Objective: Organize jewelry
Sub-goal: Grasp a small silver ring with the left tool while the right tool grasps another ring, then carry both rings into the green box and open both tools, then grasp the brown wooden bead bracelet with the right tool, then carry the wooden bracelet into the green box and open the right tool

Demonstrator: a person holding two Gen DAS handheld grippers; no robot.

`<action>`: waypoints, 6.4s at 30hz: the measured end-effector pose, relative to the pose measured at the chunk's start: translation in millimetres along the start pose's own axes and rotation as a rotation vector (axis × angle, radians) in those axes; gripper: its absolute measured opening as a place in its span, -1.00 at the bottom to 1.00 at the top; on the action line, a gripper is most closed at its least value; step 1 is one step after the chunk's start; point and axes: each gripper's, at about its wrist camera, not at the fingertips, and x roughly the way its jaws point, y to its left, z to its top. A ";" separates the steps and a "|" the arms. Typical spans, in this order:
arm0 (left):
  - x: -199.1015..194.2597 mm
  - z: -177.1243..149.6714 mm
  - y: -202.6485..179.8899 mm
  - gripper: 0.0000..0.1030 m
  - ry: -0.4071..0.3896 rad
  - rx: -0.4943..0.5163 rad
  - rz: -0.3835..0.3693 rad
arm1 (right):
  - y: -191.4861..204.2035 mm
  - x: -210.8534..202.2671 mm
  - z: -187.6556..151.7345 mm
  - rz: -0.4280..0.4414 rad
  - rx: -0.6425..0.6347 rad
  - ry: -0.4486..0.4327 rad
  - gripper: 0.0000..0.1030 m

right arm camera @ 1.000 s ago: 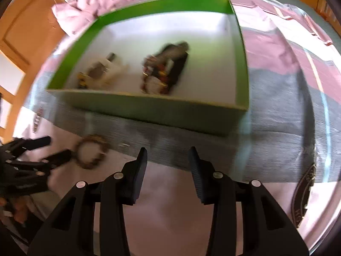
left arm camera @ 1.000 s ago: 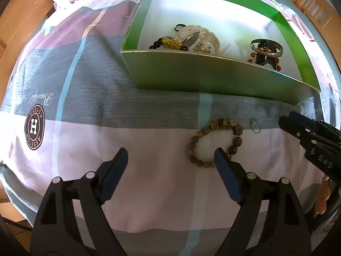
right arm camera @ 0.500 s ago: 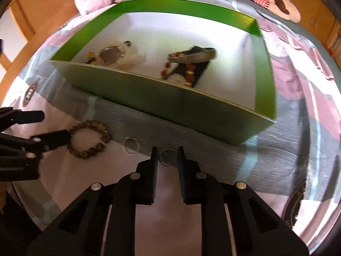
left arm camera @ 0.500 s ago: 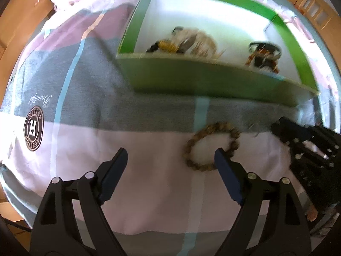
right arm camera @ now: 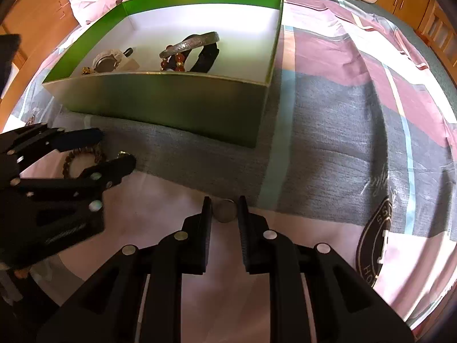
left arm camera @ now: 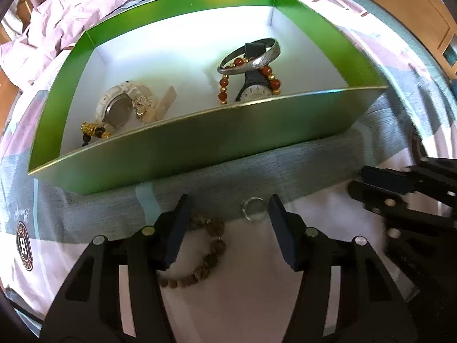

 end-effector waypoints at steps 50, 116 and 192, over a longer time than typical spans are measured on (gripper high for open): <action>-8.5 -1.7 44.4 -0.91 0.011 -0.111 0.008 | 31.6 -6.6 11.2 0.061 -0.069 -0.036 -0.64; -28.8 -50.9 107.7 -0.11 0.069 -0.293 -0.021 | 121.1 20.1 21.8 0.094 -0.279 -0.059 -0.28; -16.6 -7.5 31.8 -0.87 -0.015 -0.125 -0.059 | 69.7 -0.3 15.0 0.031 -0.174 -0.081 -0.76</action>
